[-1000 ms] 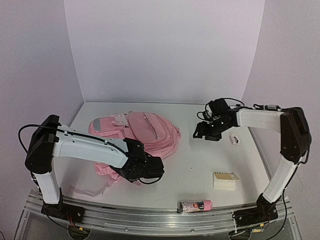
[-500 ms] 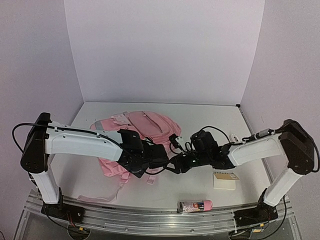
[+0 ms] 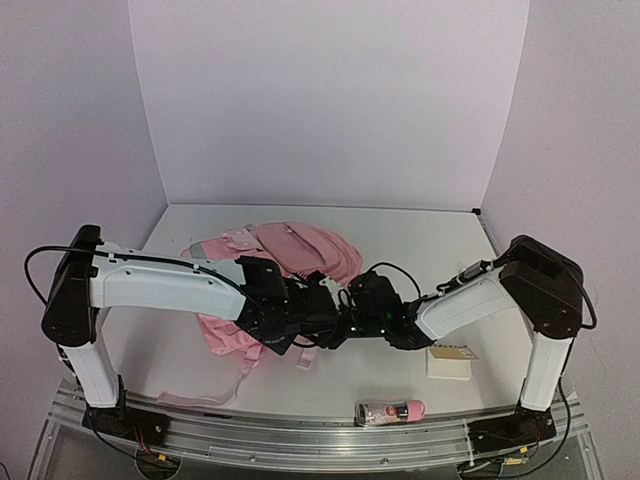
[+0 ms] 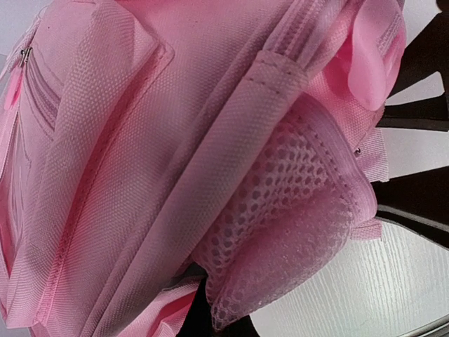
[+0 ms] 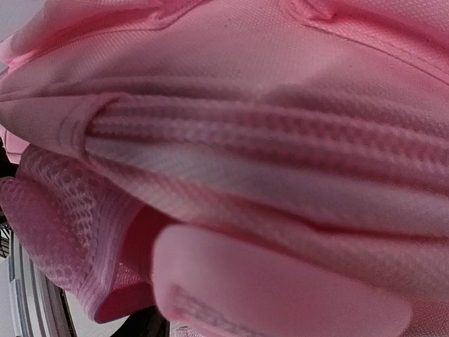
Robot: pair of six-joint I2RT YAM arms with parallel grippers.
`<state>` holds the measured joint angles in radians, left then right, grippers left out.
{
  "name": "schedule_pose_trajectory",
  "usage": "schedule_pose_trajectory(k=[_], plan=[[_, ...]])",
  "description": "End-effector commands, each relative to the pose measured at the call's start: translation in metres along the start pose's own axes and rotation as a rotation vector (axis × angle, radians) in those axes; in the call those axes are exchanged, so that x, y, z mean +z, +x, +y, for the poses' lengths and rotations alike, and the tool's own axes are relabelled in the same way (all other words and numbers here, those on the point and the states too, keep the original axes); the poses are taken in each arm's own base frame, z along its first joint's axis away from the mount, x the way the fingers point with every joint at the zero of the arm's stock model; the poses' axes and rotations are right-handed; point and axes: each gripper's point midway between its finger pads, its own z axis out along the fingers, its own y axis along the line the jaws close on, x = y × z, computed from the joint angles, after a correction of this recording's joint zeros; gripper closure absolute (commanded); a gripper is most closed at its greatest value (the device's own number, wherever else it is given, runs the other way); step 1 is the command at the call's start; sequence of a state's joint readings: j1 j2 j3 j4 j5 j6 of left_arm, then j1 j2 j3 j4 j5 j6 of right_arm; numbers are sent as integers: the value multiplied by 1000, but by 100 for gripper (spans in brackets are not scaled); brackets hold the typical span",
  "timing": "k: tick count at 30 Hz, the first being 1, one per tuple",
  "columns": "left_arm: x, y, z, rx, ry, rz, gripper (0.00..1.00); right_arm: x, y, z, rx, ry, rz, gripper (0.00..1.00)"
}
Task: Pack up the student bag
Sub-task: Zip the student bag at the center of the board.
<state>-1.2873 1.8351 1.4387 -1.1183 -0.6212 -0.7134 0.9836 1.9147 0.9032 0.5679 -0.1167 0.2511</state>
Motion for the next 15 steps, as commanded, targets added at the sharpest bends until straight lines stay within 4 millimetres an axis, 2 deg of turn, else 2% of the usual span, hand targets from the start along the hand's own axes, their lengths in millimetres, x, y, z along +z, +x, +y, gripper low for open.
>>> schedule_pose_trajectory(k=[1,5,15], plan=[[-34,-38,6,-124,58,-143,100,11,-22,-1,-53,57,-86,60],[-35,-38,6,-123,62,-145,100,12,-17,-5,-62,80,-82,66],[-34,-36,7,-113,58,-142,100,8,-22,-6,-83,130,-118,80]])
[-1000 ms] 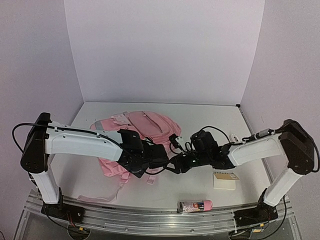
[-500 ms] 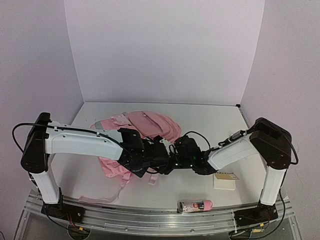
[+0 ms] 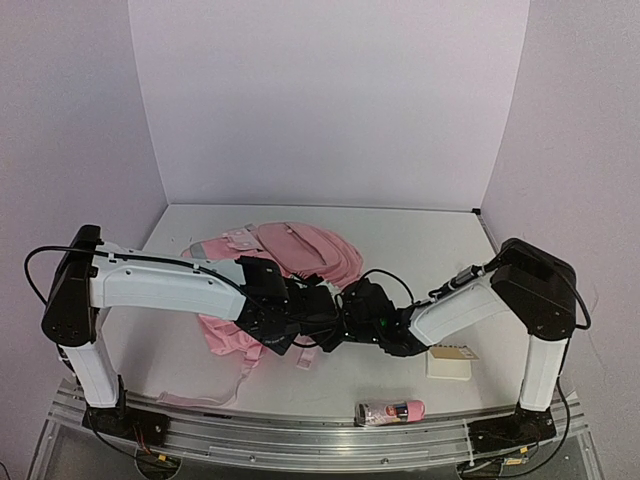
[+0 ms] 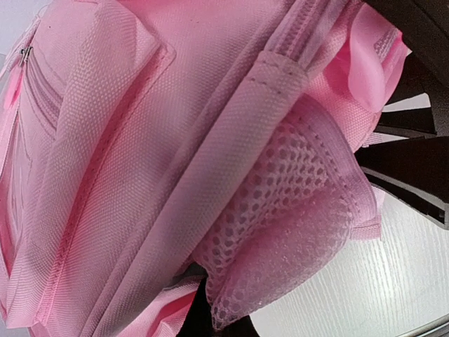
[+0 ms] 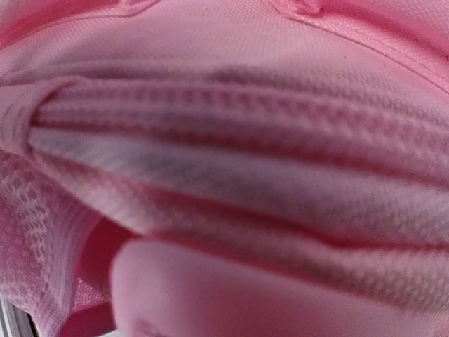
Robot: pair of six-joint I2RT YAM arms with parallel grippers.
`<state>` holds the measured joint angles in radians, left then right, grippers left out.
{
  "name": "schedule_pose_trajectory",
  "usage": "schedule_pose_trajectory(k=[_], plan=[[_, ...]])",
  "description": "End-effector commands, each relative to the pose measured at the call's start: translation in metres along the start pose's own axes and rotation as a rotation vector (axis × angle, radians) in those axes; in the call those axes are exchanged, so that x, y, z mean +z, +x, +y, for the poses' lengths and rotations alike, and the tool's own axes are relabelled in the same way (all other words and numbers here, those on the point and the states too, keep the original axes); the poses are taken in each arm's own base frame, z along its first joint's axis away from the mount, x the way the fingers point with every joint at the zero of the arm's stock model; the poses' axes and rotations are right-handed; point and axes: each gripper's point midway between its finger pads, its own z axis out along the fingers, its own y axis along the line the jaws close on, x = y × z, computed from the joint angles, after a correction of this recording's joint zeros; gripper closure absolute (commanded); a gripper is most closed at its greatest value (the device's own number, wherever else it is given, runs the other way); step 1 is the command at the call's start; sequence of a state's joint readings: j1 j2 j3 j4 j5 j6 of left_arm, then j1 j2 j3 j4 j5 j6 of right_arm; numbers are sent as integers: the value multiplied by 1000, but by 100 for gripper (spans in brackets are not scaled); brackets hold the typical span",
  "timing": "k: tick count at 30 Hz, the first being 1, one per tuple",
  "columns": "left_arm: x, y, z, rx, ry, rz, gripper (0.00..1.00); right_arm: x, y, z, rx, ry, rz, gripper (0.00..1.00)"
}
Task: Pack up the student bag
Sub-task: Zip the student bag at the center of the board.
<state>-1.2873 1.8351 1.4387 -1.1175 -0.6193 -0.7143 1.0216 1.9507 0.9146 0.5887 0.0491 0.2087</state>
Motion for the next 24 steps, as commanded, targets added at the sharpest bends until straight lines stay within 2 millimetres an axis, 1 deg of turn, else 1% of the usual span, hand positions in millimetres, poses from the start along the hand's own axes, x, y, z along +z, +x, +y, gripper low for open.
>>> schedule_pose_trajectory(k=[1,4,7,13,15,19,24], plan=[[-34,-36,7,-112,56,-142,100,-1,-25,6,-16,-1,-89,82],[-33,-36,7,-113,52,-140,100,-1,-26,10,-22,-16,-92,89],[-33,-35,10,-118,38,-138,100,-3,-27,13,-25,-27,-93,99],[-29,-29,15,-132,6,-123,100,-9,-24,9,12,0,-94,100],[-28,-27,16,-138,-2,-119,100,-12,-23,1,33,36,-99,100],[-27,-23,19,-151,-14,-112,100,-20,-16,-24,50,182,-64,100],[-24,-14,32,-174,-70,-95,100,-36,-14,-54,41,351,-49,100]])
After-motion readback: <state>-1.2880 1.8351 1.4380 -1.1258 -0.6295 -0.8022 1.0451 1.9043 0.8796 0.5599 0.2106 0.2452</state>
